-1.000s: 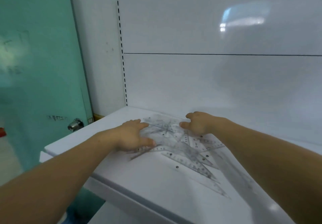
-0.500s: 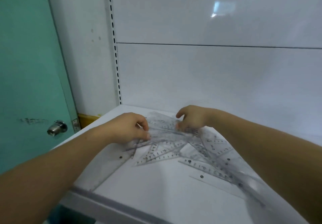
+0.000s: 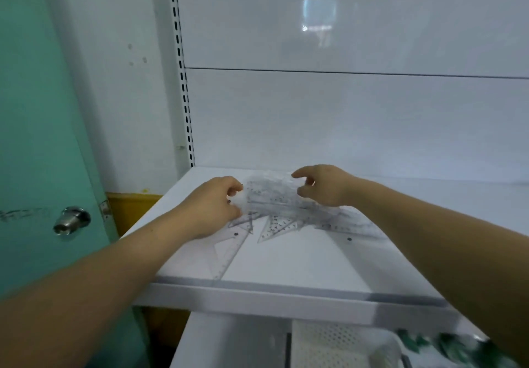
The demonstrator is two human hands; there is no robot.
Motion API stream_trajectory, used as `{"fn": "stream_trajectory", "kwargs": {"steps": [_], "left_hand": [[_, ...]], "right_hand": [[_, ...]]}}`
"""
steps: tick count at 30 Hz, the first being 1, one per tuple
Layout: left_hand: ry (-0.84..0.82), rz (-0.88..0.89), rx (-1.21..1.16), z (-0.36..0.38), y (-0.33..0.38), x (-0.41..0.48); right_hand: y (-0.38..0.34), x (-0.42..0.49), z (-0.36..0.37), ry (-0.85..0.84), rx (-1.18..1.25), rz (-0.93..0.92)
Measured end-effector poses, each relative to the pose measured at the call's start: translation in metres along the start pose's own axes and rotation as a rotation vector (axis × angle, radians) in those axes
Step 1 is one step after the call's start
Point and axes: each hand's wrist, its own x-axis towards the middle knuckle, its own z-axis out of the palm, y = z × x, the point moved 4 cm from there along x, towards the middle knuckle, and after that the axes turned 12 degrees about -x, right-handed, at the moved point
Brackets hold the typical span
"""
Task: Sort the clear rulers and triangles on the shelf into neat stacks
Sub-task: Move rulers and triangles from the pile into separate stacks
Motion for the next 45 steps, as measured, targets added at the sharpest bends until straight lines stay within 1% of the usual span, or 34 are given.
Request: {"fn": "stream_trajectory", "kwargs": {"steps": [4,7,10,12,17,20,23,28,34,37,41,45], "left_hand": [[0.016,-0.037,-0.016,-0.005,-0.008,-0.007],[0.067,-0.035,-0.064,-0.014,-0.01,-0.014],[0.132,0.006,-0.162,-0.024,-0.007,-0.023],[0.173,0.049,-0.185,-0.029,-0.006,-0.028],[0.22,0.12,-0.229,-0.031,0.003,-0.04],[0.217,0.153,-0.288,-0.024,0.016,-0.043],[0.178,0.176,-0.307,-0.008,0.03,-0.041],[0.074,0.21,-0.355,0.036,0.075,-0.042],[-0.089,0.297,-0.343,0.111,0.153,-0.05],[-0.164,0.315,-0.34,0.161,0.197,-0.058],[-0.272,0.349,-0.325,0.247,0.276,-0.083],[-0.286,0.383,-0.273,0.31,0.339,-0.1]], "right_hand": [[-0.001,-0.019,-0.004,0.079,-0.007,0.015],[-0.008,-0.026,-0.008,0.145,-0.033,0.012],[-0.019,-0.032,-0.017,0.259,-0.035,0.0],[-0.025,-0.037,-0.021,0.313,-0.021,-0.001],[-0.026,-0.054,-0.021,0.311,-0.025,0.012],[-0.015,-0.069,-0.02,0.34,-0.052,0.088],[0.004,-0.09,-0.019,0.363,-0.069,0.192],[0.049,-0.146,-0.027,0.34,-0.116,0.31],[0.126,-0.237,-0.045,0.343,-0.227,0.464],[0.169,-0.295,-0.054,0.351,-0.235,0.565],[0.242,-0.39,-0.063,0.359,-0.211,0.694],[0.303,-0.458,-0.067,0.366,-0.188,0.771]]}}
